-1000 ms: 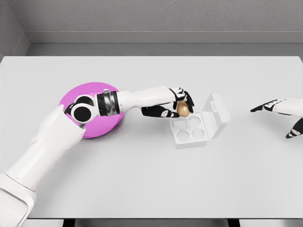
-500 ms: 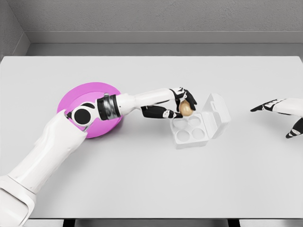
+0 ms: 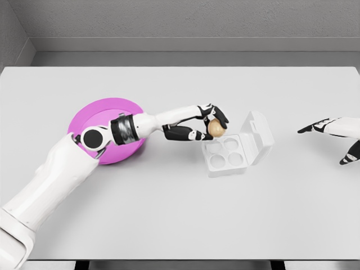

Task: Pack egg into the box and close the box lid

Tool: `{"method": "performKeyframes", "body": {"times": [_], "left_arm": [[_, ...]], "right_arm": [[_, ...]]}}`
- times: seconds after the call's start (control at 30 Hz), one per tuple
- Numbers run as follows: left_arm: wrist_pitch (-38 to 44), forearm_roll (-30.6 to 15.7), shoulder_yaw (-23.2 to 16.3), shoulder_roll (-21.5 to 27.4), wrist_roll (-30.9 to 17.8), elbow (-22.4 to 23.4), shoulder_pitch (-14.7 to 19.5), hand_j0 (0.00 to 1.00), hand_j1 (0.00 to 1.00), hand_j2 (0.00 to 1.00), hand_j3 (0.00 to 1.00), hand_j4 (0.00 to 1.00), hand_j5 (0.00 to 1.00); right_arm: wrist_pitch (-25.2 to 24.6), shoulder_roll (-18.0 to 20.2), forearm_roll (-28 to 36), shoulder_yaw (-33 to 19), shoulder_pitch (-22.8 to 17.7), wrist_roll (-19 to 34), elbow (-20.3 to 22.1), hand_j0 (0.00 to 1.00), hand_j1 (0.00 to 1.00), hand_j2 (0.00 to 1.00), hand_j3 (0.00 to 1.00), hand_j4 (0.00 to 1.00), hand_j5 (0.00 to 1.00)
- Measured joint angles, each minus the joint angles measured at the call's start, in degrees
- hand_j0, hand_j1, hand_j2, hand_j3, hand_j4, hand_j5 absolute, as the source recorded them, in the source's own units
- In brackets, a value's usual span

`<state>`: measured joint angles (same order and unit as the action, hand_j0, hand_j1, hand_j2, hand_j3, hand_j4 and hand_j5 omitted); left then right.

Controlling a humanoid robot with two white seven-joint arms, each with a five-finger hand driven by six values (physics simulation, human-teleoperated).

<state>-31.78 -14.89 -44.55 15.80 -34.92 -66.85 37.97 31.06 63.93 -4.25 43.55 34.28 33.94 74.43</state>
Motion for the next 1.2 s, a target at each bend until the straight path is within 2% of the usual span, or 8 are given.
{"method": "performKeyframes", "body": {"times": [0.17,0.5,0.63,0.83,0.9,1.2], "left_arm": [[1.55,-0.83,-0.76,0.16,-0.01,0.30,0.18,0.36,0.36,0.36,0.36,0.36,0.36],[1.92,-1.12,-2.00,-0.72,-0.01,6.27,1.32,0.37,0.37,0.37,0.37,0.37,0.37],[1.88,-1.30,-2.10,-1.42,-0.02,7.25,0.88,0.36,0.36,0.36,0.36,0.36,0.36],[3.01,-5.01,-4.12,-1.48,-0.01,7.24,1.23,0.36,0.36,0.36,0.36,0.36,0.36],[3.49,-6.76,-5.01,-1.21,-0.01,7.15,2.63,0.36,0.36,0.36,0.36,0.36,0.36],[6.75,-14.48,-9.55,1.05,0.00,6.90,4.22,0.35,0.35,0.35,0.35,0.35,0.35]], "right_arm": [[0.00,0.05,0.00,0.00,0.09,0.00,0.00,1.00,1.00,1.00,1.00,1.00,1.00],[-0.08,0.00,0.00,0.00,0.00,0.00,-0.08,1.00,1.00,1.00,1.00,1.00,1.00],[-0.05,0.01,0.00,0.00,0.09,0.00,-0.08,1.00,1.00,1.00,1.00,1.00,1.00],[-0.05,0.05,0.00,0.00,0.00,0.00,-0.08,1.00,1.00,1.00,1.00,1.00,1.00],[-0.07,0.05,0.00,0.00,0.09,0.00,-0.10,1.00,1.00,1.00,1.00,1.00,1.00],[-0.09,0.03,0.00,-0.02,0.09,0.00,-0.50,1.00,1.00,1.00,1.00,1.00,1.00]]}}
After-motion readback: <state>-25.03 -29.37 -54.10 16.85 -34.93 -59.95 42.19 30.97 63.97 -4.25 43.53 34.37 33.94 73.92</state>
